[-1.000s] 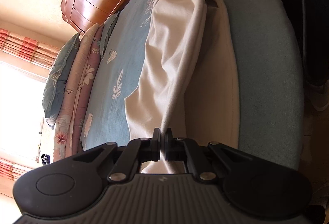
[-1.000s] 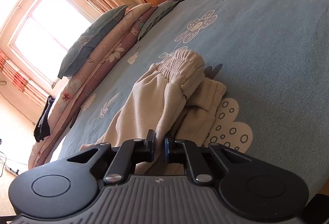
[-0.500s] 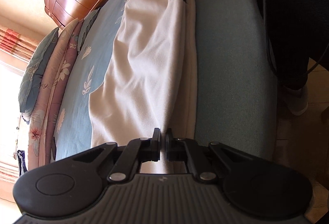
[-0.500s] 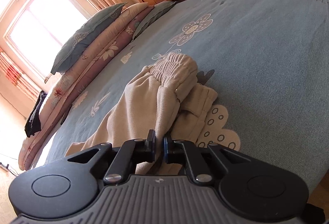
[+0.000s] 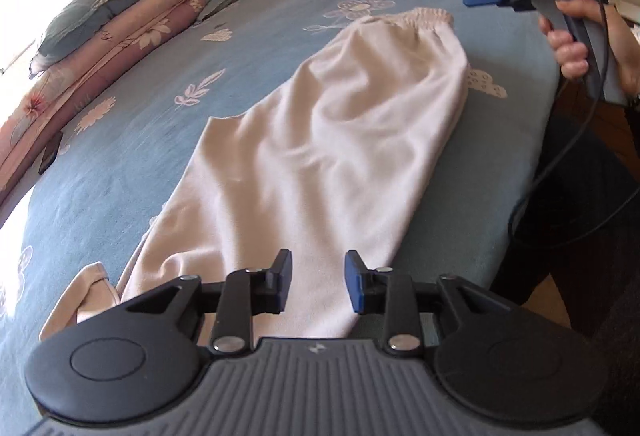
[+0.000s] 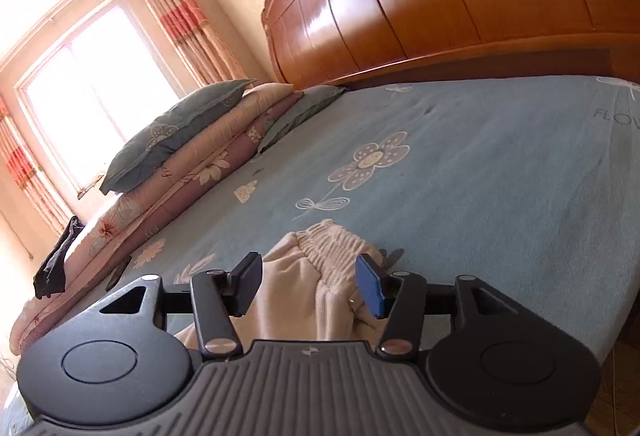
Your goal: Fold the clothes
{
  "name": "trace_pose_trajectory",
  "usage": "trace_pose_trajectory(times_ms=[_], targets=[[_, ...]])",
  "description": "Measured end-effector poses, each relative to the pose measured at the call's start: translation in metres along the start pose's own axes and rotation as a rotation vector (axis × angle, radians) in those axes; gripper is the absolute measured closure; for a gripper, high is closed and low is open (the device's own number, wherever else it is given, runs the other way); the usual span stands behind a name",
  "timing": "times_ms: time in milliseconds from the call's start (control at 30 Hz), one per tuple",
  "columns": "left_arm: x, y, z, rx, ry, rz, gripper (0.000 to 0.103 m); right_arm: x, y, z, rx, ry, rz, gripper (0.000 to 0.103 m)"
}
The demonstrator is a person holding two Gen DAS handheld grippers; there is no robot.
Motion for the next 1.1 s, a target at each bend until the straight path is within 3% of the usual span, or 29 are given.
trace_pose_trajectory(times_ms=[167,300,433,600,667,833,933,1000,1100], targets=[[0.035,-0.032,-0.027,-0.087,-0.060,0.129,0.055,0.050,0.038,-0.073,0.190,-0.110,0.153,0.034],[0.052,-0.061,-0.078,-0.121,-0.015,0.216,0.054,0.062,0.070,-0.131,0.328,-0.116,0.204,0.034],[0.075,-0.070,-0.133,-0.113,-0.040,0.274,0.054,0.038,0.077,-0.137,0.337,-0.160,0.156,0.035],[0.117,-0.050,-0.192,-0.023,-0.050,0.454,0.053,0.036,0.078,-0.136,0.369,-0.203,0.205,0.035],[0.125,-0.048,-0.198,-0.045,-0.065,0.497,0.052,0.036,0.079,-0.135,0.378,-0.204,0.224,0.035],[0.120,-0.062,-0.200,0.001,-0.120,0.438,0.052,0.035,0.069,-0.124,0.336,-0.186,0.210,0.039],[0.121,-0.076,-0.184,-0.030,-0.093,0.462,0.058,0.038,0.056,-0.110,0.218,-0.214,0.222,0.033],[0.115,-0.094,-0.172,-0.103,-0.033,0.466,0.052,0.039,0.051,-0.105,0.184,-0.242,0.211,0.024],[0.098,-0.124,-0.172,-0.153,0.030,0.440,0.048,0.036,0.056,-0.116,0.209,-0.139,0.248,0.028]])
Point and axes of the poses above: each gripper's, at about its wrist camera, not at the fingertips, and z roughly against the way its jaws point, x to its left, y to its underside, the point moved 5 cm from there along -z, roughly the way its jaws point, and after that the axes turned 14 degrees about -z, right-handed, at the moved point
